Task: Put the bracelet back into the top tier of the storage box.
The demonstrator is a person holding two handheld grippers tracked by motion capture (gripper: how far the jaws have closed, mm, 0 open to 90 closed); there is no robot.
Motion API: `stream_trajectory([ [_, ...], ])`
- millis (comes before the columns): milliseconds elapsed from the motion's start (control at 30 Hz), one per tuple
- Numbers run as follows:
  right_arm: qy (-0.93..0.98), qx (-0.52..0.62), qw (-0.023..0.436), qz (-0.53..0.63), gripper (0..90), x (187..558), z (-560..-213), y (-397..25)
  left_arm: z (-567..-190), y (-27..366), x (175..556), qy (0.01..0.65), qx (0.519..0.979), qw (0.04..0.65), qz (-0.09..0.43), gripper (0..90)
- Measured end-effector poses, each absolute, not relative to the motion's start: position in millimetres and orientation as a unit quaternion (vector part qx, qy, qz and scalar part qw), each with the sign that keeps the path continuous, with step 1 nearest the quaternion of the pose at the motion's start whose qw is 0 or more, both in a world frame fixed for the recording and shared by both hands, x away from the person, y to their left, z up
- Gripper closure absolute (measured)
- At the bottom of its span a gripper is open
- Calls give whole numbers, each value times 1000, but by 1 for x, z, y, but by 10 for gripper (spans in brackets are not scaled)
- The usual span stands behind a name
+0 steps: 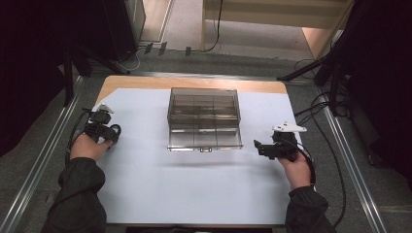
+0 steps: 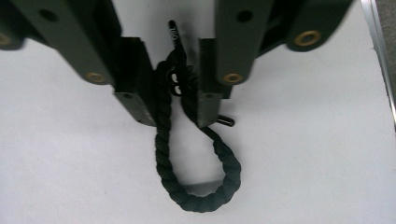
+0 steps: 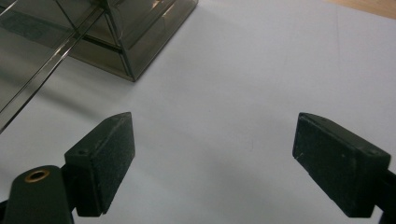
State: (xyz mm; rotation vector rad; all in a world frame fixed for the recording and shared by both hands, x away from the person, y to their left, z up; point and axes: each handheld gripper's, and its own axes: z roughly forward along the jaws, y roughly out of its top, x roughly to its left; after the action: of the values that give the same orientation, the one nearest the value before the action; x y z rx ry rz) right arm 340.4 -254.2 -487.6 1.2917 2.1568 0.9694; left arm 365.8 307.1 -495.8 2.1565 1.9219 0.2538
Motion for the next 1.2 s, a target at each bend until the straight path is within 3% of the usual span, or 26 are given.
stream_trajectory([
  [133, 781, 467, 221, 351, 140, 340, -488, -254, -496, 312, 366, 656, 739, 131, 76, 777],
  [1200, 781, 463, 221, 356, 140, 342, -486, -253, -466, 294, 358, 608, 770, 193, 24, 781],
])
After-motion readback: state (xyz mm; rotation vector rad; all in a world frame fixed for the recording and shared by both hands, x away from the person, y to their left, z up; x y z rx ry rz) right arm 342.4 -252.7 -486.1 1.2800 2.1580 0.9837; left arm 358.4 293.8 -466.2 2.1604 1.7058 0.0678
